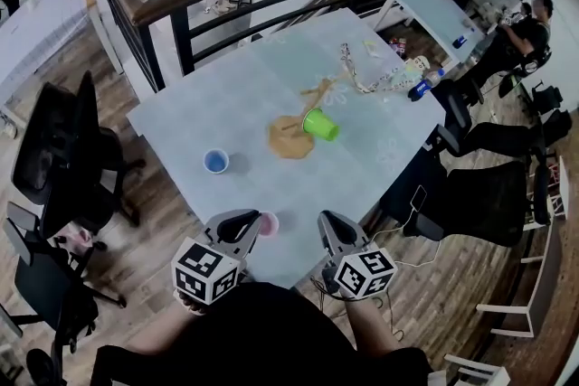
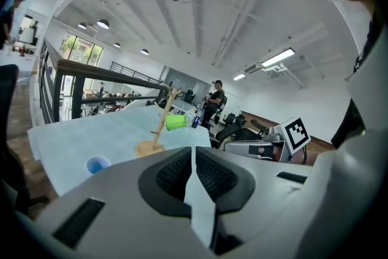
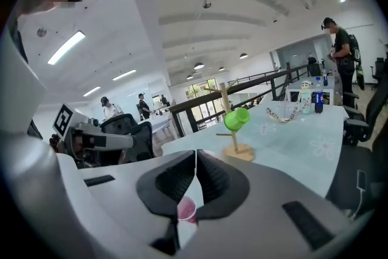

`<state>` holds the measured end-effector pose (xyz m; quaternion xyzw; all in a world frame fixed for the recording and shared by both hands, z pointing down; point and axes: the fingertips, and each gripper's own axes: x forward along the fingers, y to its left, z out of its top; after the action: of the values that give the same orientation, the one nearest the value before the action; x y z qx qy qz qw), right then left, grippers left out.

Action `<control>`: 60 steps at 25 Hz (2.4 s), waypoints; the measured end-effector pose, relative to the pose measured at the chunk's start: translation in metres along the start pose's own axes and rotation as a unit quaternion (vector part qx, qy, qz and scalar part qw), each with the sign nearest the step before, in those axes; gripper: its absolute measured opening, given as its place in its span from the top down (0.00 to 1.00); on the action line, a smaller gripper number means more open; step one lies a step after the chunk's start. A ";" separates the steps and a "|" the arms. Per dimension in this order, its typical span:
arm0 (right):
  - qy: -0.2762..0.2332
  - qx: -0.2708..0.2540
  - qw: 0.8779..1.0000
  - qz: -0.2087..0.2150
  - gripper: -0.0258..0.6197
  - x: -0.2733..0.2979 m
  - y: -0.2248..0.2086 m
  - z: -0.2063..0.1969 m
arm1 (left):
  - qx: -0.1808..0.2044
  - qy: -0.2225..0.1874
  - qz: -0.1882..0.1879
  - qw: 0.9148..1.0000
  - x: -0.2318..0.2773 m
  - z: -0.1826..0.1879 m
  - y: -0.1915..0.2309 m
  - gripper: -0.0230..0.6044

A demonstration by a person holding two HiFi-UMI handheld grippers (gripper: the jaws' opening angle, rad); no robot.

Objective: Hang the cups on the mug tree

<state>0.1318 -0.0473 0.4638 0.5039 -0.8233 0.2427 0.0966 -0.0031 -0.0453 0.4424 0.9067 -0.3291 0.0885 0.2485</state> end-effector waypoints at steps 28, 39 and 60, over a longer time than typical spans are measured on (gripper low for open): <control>-0.052 -0.033 0.998 0.025 0.91 -0.019 0.042 0.032 | 0.063 -0.036 0.002 0.997 0.001 0.022 -0.006 0.92; -0.050 -0.028 0.998 0.029 0.91 -0.018 0.045 0.028 | 0.069 -0.042 -0.010 0.997 0.002 0.024 -0.013 0.92; -0.041 -0.021 0.998 0.036 0.91 -0.022 0.052 0.018 | 0.070 -0.038 -0.018 0.997 0.003 0.020 -0.021 0.93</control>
<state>0.0983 -0.0196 0.4242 0.4810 -0.8494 0.2073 0.0644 0.0127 -0.0429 0.4175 0.9304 -0.3149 0.0721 0.1732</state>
